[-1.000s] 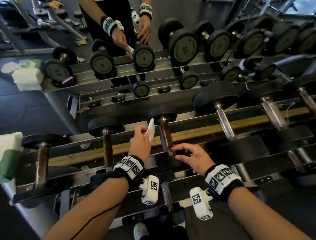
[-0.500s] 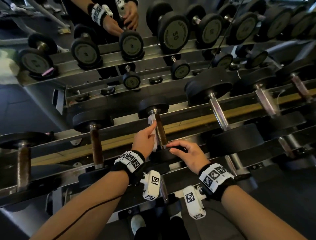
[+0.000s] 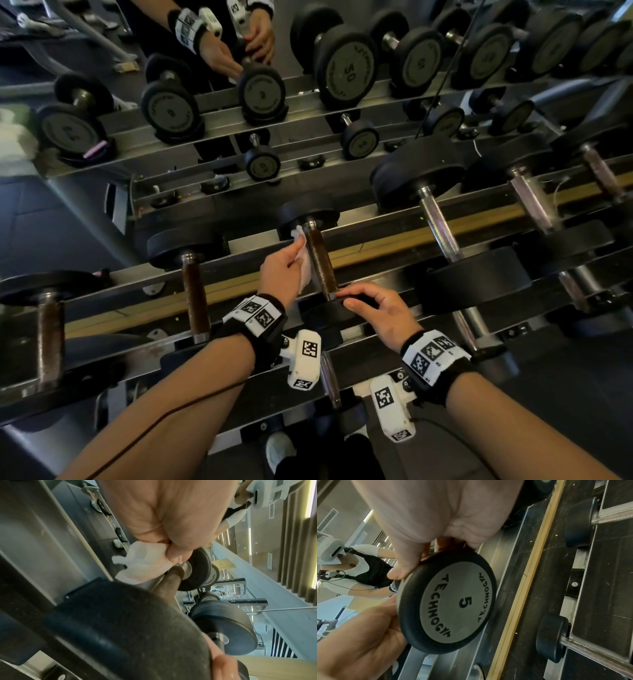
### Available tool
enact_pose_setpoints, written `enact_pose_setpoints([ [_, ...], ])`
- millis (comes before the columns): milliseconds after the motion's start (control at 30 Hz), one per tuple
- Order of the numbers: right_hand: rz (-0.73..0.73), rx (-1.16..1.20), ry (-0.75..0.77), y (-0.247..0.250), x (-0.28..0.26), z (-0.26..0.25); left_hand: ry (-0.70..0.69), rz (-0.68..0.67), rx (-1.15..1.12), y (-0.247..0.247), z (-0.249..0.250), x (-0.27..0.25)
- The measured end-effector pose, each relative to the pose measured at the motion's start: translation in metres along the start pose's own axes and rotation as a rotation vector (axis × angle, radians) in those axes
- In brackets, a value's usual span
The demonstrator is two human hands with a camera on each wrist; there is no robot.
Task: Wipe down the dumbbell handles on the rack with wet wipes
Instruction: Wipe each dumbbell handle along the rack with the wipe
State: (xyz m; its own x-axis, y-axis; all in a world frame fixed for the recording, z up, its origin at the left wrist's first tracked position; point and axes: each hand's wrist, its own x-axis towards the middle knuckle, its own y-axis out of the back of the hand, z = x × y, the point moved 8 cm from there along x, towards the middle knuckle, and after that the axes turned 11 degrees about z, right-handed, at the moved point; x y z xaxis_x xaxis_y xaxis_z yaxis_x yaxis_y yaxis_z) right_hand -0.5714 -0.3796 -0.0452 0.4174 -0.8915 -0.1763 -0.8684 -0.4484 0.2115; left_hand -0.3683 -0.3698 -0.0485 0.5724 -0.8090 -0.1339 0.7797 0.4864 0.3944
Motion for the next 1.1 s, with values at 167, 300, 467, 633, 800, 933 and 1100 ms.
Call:
enact_pose_setpoints([
  [167, -0.02, 0.004, -0.004, -0.001, 0.001, 0.0, 0.011, -0.106, -0.033, -0.015, -0.003, -0.016],
  [300, -0.012, -0.003, -0.002, -0.002, -0.003, -0.003, 0.049, -0.199, -0.022, -0.012, -0.014, -0.03],
  [467, -0.004, 0.029, -0.037, -0.002, -0.003, -0.002, 0.191, -0.037, -0.14, 0.008, -0.012, -0.009],
  [633, -0.001, -0.008, -0.034, -0.001, -0.003, -0.001, 0.267, -0.037, -0.205, -0.006, 0.0, 0.007],
  [800, -0.016, -0.017, -0.028, -0.001, -0.004, -0.001, 0.26, -0.129, -0.203, -0.011, -0.008, -0.013],
  [933, -0.021, -0.019, -0.034, -0.002, -0.004, -0.002, 0.314, -0.188, -0.125, -0.006, -0.02, -0.017],
  [1100, -0.022, -0.016, -0.047, -0.002, -0.004, -0.002, 0.465, -0.018, -0.344, 0.005, -0.02, 0.003],
])
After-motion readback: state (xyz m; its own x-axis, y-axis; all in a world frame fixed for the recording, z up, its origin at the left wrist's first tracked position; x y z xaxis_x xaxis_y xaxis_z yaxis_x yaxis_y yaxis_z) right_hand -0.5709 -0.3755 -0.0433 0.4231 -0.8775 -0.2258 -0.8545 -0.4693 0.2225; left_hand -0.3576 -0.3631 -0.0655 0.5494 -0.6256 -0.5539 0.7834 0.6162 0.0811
